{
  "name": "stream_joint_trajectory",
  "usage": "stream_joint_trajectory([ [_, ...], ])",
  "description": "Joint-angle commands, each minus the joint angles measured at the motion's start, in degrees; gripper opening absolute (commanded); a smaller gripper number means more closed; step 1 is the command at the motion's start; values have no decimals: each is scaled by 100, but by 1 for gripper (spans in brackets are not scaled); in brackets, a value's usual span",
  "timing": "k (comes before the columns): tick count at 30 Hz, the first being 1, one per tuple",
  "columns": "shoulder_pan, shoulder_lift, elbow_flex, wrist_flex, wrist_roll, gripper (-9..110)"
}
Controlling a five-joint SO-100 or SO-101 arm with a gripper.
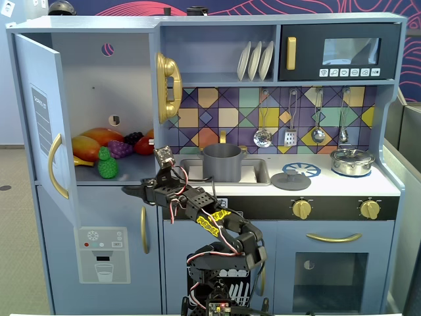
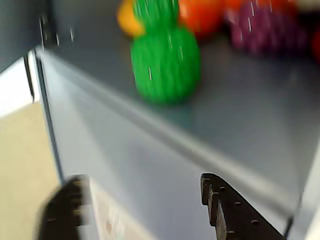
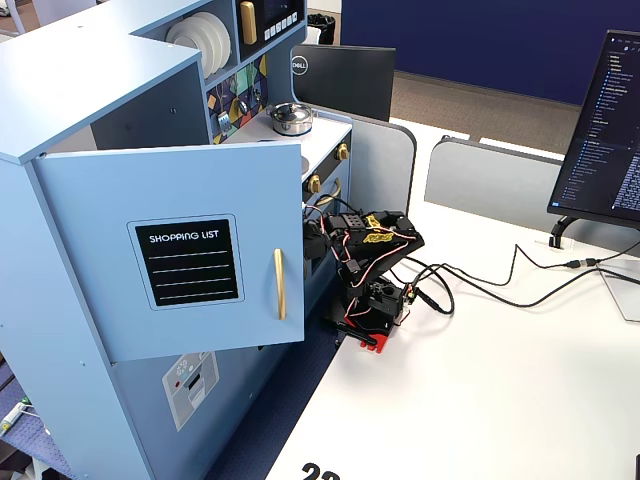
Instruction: Pick up the green pineapple from the left cabinet and place it in the gray recipient
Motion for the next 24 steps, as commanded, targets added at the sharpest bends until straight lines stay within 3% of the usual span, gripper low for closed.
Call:
stream_joint_trajectory([
  [1,-149,-413,-571,-606,-18,32],
  [14,105,-2338,-1310,-2593,492,42],
  [24,132,-3305,-2039,-2769,343,47],
])
